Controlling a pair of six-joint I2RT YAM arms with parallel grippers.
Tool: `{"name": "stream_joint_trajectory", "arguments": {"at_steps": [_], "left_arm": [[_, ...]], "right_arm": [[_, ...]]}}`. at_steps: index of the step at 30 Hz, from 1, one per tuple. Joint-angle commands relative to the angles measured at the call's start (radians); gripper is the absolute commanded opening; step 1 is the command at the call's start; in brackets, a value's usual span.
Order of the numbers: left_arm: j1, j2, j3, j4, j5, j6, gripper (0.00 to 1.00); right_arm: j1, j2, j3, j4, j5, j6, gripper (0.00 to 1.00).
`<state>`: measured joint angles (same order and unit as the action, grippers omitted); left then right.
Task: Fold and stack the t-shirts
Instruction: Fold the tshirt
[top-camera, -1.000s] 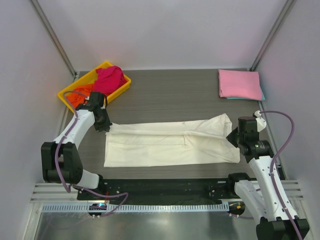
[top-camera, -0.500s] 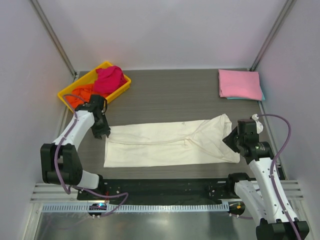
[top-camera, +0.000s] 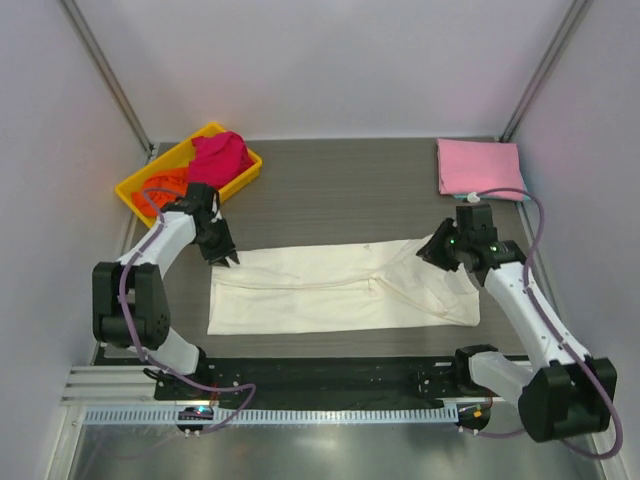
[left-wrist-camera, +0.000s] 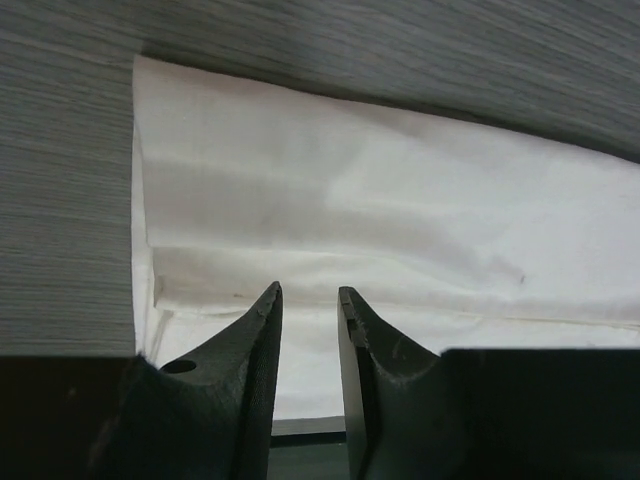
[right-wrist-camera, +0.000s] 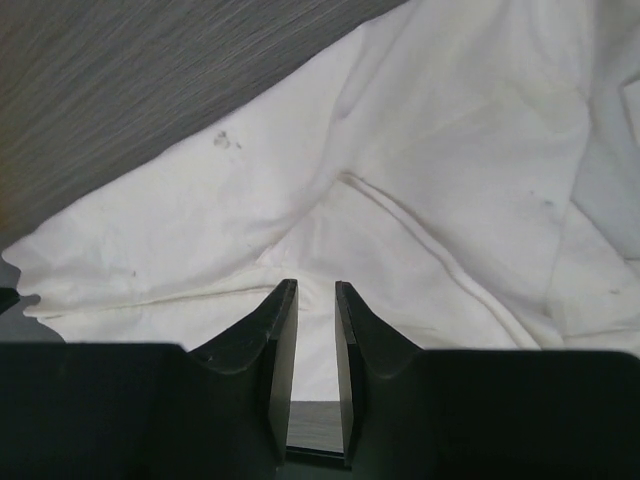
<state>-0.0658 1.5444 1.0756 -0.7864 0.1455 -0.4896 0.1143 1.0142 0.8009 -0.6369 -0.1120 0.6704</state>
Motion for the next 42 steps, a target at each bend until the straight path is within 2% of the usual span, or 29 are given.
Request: {"name": "stream_joint_trajectory", "arguments": {"at_steps": [1,5,10,16,18,21,26,31,36,42], "left_arm": [[-0.002,0.052,-0.012,0.024,-0.055,-0.026,0.30],[0.000,0.111,-0.020,-0.011,-0.138,-0.052,0.29],[-0.014,0.134,-0.062,-0.005,-0.259,-0.069,0.30],[-0.017,0.132,0.046,-0.096,-0.357,-0.075,0.31],[-0.049,0.108,0.096,-0.111,-0.432,-0.064,0.33],[-0.086,0.118,0.142,-0.091,-0.420,-0.032,0.35],[-0.091,0.181,0.135,0.015,-0.216,-0.014,0.35],[-0.101,0.292,0.135,0.030,-0.276,-0.058,0.33],[-0.100,0.374,0.185,0.029,-0.339,-0.078,0.34],[-0.097,0.439,0.265,0.027,-0.351,-0.081,0.34]], "right_arm": [[0.124,0.134,0.105,0.101,0.001,-0.054,0.27],[0.231,0.314,0.176,0.173,0.028,-0.035,0.27],[0.323,0.417,0.135,0.293,0.046,-0.071,0.27],[0.347,0.504,0.023,0.373,0.037,-0.091,0.27],[0.347,0.518,-0.008,0.378,0.047,-0.101,0.27],[0.349,0.547,-0.012,0.367,0.061,-0.129,0.26],[0.352,0.454,0.015,0.307,0.075,-0.120,0.26],[0.351,0.452,0.106,0.266,0.107,-0.123,0.26],[0.351,0.567,0.184,0.328,0.179,-0.124,0.26],[0.347,0.699,0.293,0.371,0.285,-0.184,0.24]]}}
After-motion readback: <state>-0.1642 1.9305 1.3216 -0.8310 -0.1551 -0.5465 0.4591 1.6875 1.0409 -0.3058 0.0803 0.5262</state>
